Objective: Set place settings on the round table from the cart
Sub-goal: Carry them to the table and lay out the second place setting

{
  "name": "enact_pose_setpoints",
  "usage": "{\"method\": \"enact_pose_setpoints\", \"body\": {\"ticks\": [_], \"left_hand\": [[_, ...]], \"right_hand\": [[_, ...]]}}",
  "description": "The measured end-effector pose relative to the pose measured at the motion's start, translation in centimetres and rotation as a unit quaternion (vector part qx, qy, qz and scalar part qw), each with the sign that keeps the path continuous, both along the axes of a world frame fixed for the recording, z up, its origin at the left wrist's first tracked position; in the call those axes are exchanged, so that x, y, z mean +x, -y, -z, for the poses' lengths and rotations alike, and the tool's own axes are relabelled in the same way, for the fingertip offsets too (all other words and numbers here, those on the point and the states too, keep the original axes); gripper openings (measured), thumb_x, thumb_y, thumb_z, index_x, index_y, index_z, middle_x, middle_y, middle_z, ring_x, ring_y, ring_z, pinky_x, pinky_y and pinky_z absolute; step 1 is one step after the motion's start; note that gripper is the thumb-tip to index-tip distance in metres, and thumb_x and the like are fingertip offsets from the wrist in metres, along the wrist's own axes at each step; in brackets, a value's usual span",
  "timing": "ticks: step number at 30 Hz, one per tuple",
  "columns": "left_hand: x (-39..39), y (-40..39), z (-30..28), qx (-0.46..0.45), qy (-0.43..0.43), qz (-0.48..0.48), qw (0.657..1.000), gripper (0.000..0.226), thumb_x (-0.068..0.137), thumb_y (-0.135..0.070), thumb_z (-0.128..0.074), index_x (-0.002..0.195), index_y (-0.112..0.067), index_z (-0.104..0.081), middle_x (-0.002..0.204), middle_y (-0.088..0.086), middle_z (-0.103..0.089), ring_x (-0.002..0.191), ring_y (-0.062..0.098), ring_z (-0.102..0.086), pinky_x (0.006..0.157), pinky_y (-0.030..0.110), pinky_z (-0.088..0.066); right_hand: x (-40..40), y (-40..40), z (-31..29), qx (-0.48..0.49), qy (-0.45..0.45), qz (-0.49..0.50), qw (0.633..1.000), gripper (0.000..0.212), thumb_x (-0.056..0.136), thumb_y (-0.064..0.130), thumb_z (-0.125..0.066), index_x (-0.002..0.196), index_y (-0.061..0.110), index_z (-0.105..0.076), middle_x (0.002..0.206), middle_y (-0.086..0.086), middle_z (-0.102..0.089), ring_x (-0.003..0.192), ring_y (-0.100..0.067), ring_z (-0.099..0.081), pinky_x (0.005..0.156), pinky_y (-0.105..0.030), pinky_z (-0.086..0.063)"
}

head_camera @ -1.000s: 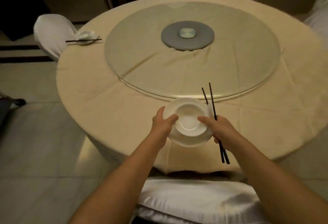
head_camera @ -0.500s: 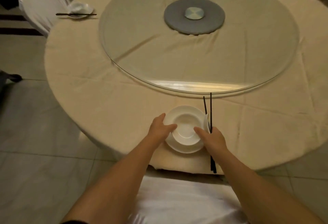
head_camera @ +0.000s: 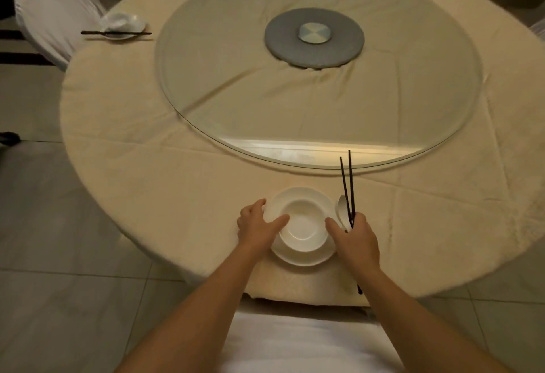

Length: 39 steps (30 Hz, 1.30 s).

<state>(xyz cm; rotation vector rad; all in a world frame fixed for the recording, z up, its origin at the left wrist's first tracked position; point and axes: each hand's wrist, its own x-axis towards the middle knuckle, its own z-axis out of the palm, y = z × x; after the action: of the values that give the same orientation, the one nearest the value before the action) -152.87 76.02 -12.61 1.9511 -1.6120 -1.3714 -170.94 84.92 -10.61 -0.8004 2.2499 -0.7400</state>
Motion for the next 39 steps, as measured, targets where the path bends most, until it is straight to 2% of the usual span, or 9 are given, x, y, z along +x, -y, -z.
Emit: {"method": "enact_pose_setpoints", "body": {"ticks": [3, 5, 12, 16, 21, 30, 32, 35, 39], "left_hand": [[-0.6, -0.6, -1.4, -0.095, 0.031, -0.011, 0.995, 0.063, 0.080, -0.057, -0.065, 0.134, -0.029, -0.047, 0.135, -0.001, -0.037, 0.127, 0.020, -0.035, 0.102, 0.038, -0.038], [-1.4, -1.2, -3.1, -0.138, -0.054, -0.017, 0.989, 0.046, 0.082, -0.058, -0.062, 0.119, -0.032, -0.054, 0.116, -0.009, -0.049, 0.109, 0.013, -0.047, 0.085, 0.027, -0.044], [-4.0, -2.8, -6.3, -0.013, -0.263, 0.010, 0.965, 0.016, 0.089, -0.036, -0.064, 0.100, -0.024, -0.068, 0.087, -0.006, -0.066, 0.058, 0.004, -0.065, 0.055, 0.018, -0.051], [-3.7, -2.8, -6.4, -0.027, -0.240, -0.008, 0.970, 0.010, 0.090, -0.020, -0.057, 0.088, -0.020, -0.067, 0.075, -0.001, -0.066, 0.051, 0.008, -0.063, 0.055, 0.024, -0.055], [-3.4, -3.4, -6.6, -0.042, -0.234, 0.010, 0.971, 0.010, 0.088, -0.019, -0.055, 0.084, -0.022, -0.064, 0.074, -0.002, -0.065, 0.052, 0.010, -0.063, 0.053, 0.022, -0.052], [-2.6, -2.0, -6.4, -0.048, -0.250, -0.087, 0.963, 0.010, 0.087, -0.012, -0.055, 0.090, -0.016, -0.063, 0.081, 0.000, -0.066, 0.056, 0.015, -0.070, 0.066, 0.036, -0.059], [-2.5, -2.1, -5.9, -0.043, -0.223, -0.075, 0.971, 0.008, 0.086, -0.016, -0.054, 0.089, -0.018, -0.062, 0.084, 0.000, -0.066, 0.059, 0.015, -0.070, 0.068, 0.039, -0.059], [-2.0, -2.0, -4.8, -0.106, -0.054, 0.015, 0.993, 0.011, 0.087, -0.030, -0.055, 0.089, -0.024, -0.064, 0.090, -0.003, -0.062, 0.069, 0.010, -0.062, 0.061, 0.025, -0.048], [-1.6, -1.8, -3.6, -0.153, 0.082, 0.080, 0.982, 0.026, 0.093, -0.038, -0.054, 0.106, -0.021, -0.069, 0.103, 0.000, -0.056, 0.078, 0.015, -0.059, 0.064, 0.024, -0.041]], "right_hand": [[0.2, -0.1, -1.1, -0.002, -0.016, -0.050, 0.999, 0.032, 0.072, 0.055, -0.046, 0.083, 0.024, -0.046, 0.076, -0.001, -0.060, 0.066, -0.020, -0.057, 0.057, -0.036, -0.046], [0.7, 0.1, -1.8, -0.009, -0.024, -0.075, 0.997, 0.029, 0.073, 0.054, -0.045, 0.084, 0.027, -0.046, 0.075, 0.002, -0.060, 0.064, -0.018, -0.058, 0.055, -0.036, -0.047], [2.5, -0.6, -3.5, -0.036, 0.024, -0.129, 0.991, 0.042, 0.067, 0.061, -0.045, 0.099, 0.035, -0.049, 0.079, 0.010, -0.063, 0.066, -0.011, -0.060, 0.055, -0.030, -0.044], [2.0, -0.4, -4.3, 0.001, 0.220, -0.076, 0.972, 0.026, 0.082, 0.045, -0.051, 0.091, 0.023, -0.059, 0.072, 0.001, -0.058, 0.064, -0.016, -0.052, 0.060, -0.033, -0.043], [0.0, -0.7, -4.7, 0.052, 0.418, 0.005, 0.907, 0.034, 0.094, 0.031, -0.053, 0.095, 0.000, -0.067, 0.064, -0.010, -0.058, 0.056, -0.019, -0.055, 0.054, -0.033, -0.047], [-2.5, -2.7, -3.9, -0.057, 0.508, 0.055, 0.857, 0.027, 0.082, 0.035, -0.071, 0.080, 0.009, -0.063, 0.061, -0.002, -0.047, 0.042, -0.007, -0.030, 0.034, -0.018, -0.024], [-2.5, -2.7, -3.8, -0.072, 0.477, 0.039, 0.875, 0.025, 0.077, 0.026, -0.075, 0.082, 0.006, -0.060, 0.062, -0.004, -0.050, 0.041, -0.007, -0.031, 0.034, -0.018, -0.025], [-2.8, -2.2, -3.0, -0.095, 0.430, 0.099, 0.893, 0.017, 0.086, 0.016, -0.071, 0.088, 0.003, -0.062, 0.062, -0.003, -0.055, 0.043, -0.007, -0.036, 0.035, -0.019, -0.027], [-3.1, -1.0, -2.1, -0.074, 0.398, 0.098, 0.909, 0.013, 0.093, 0.014, -0.063, 0.094, 0.001, -0.063, 0.063, -0.002, -0.052, 0.046, -0.008, -0.035, 0.037, -0.019, -0.028]]}}
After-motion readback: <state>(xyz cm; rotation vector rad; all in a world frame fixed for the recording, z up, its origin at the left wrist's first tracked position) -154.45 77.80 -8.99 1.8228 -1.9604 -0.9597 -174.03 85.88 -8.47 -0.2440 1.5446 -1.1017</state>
